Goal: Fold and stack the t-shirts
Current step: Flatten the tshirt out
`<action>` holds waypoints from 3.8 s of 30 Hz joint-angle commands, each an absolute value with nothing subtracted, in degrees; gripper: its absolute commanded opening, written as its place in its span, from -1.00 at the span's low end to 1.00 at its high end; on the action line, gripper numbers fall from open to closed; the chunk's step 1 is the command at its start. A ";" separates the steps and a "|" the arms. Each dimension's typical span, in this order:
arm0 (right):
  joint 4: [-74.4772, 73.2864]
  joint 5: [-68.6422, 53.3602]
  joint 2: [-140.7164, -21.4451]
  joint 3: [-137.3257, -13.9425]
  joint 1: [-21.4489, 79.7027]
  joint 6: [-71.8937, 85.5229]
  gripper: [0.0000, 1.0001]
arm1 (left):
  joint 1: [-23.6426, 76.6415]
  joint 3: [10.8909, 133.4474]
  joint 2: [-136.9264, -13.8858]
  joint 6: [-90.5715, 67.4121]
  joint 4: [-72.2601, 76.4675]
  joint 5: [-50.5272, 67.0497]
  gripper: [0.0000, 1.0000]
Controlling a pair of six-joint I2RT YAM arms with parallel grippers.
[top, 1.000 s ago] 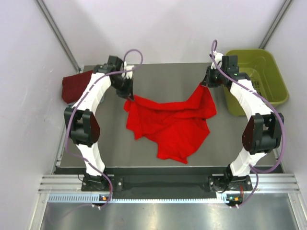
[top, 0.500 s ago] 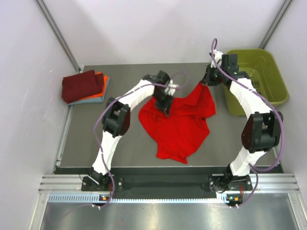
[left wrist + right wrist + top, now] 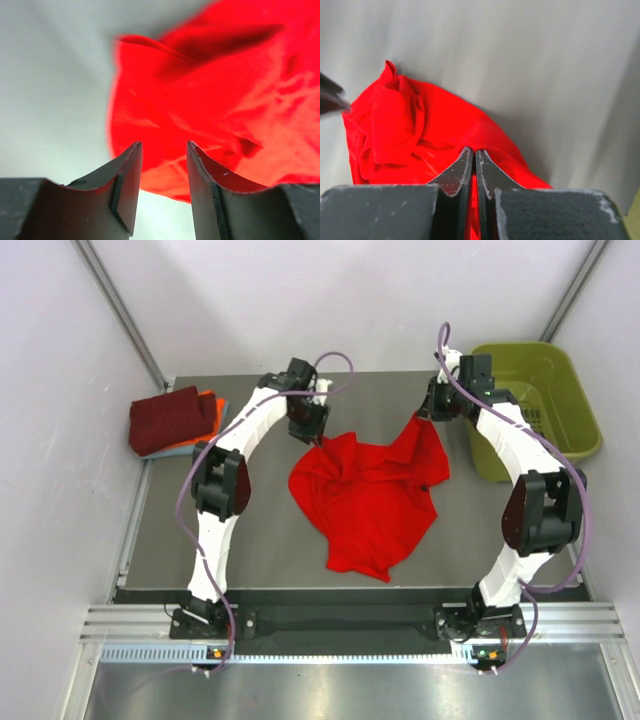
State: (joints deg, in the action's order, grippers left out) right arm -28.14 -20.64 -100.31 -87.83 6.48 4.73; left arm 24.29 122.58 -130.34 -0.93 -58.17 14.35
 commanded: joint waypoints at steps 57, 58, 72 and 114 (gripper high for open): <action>-25.58 -19.34 -95.54 -84.55 6.59 3.16 -1.00 | 26.12 128.06 -136.49 -2.00 -52.12 35.39 -0.06; -25.58 -19.34 -95.36 -84.38 6.42 3.08 -1.00 | 25.15 128.06 -137.10 -2.46 -51.95 40.81 -0.05; -25.66 -19.34 -96.41 -85.16 6.24 3.34 -1.00 | 19.69 124.10 -138.34 -4.21 -51.95 57.56 0.00; -26.72 -17.32 -92.73 -91.92 2.03 2.02 -1.00 | 19.95 129.37 -123.69 1.82 -54.49 43.97 -1.00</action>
State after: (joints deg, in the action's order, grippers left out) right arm -28.16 -18.04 -97.67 -85.69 4.45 2.98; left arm 22.02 124.55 -137.19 -4.99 -52.16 51.72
